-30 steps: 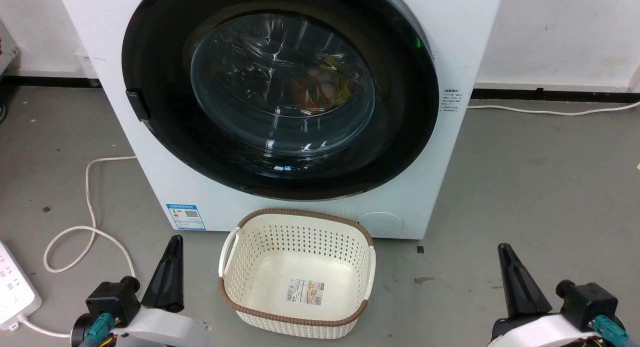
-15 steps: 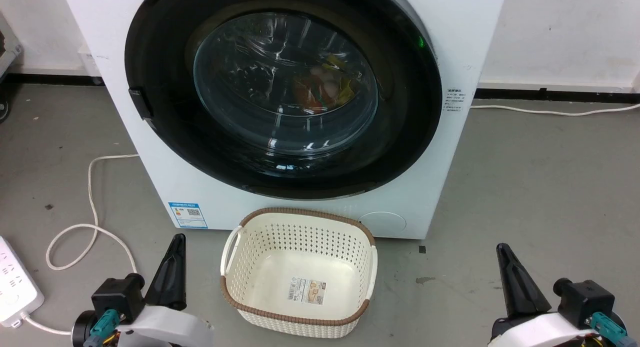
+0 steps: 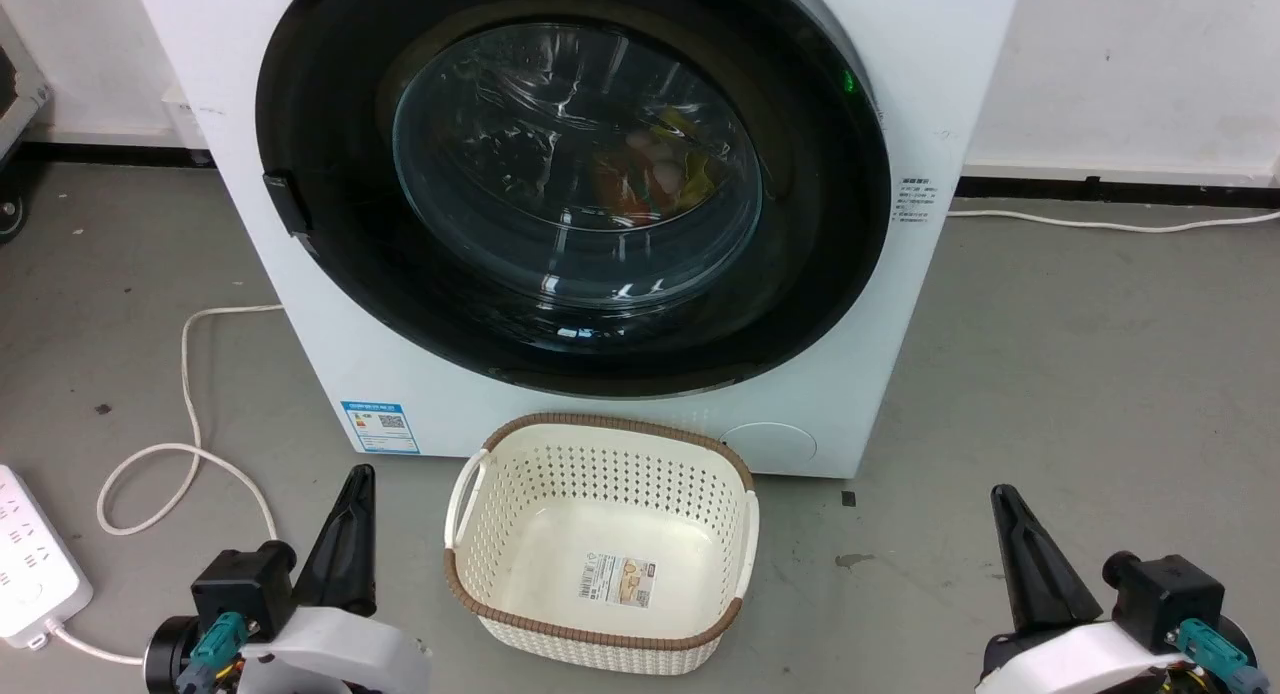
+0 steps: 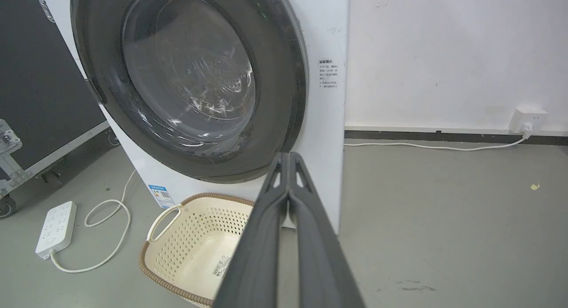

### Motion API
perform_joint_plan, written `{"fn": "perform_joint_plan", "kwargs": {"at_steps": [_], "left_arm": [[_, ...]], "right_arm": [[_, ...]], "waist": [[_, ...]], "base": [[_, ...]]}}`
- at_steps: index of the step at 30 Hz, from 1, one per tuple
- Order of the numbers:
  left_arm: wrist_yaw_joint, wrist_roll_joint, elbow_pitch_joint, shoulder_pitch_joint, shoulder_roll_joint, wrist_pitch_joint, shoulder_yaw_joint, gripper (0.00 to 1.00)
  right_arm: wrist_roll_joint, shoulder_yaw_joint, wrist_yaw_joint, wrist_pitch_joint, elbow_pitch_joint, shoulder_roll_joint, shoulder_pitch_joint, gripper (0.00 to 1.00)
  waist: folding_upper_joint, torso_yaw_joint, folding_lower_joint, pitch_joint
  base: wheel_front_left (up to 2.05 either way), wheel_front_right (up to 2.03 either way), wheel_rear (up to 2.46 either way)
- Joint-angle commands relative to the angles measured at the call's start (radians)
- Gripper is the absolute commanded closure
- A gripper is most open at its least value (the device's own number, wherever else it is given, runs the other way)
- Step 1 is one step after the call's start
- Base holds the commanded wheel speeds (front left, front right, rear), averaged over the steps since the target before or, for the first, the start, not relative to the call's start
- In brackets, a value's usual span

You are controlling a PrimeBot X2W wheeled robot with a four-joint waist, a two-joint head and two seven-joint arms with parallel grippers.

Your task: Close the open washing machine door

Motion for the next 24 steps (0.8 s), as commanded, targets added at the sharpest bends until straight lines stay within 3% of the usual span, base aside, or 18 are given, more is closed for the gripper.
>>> {"fn": "perform_joint_plan", "kwargs": {"at_steps": [1,24], "left_arm": [[0.007,0.014,-0.009,0.01,-0.005,0.007,-0.002,1.0],[0.026,0.064,-0.042,0.017,-0.017,0.049,-0.003,1.0]], "right_arm": [[-0.013,-0.001,0.0,0.009,-0.01,0.0,-0.004,1.0],[-0.047,-0.002,0.0,0.044,-0.033,-0.001,-0.007,1.0]], "waist": [[0.0,0.001,0.0,0.0],[0.0,0.011,0.0,0.004]], "base": [[0.0,0.0,0.0],[0.0,0.0,0.0]]}}
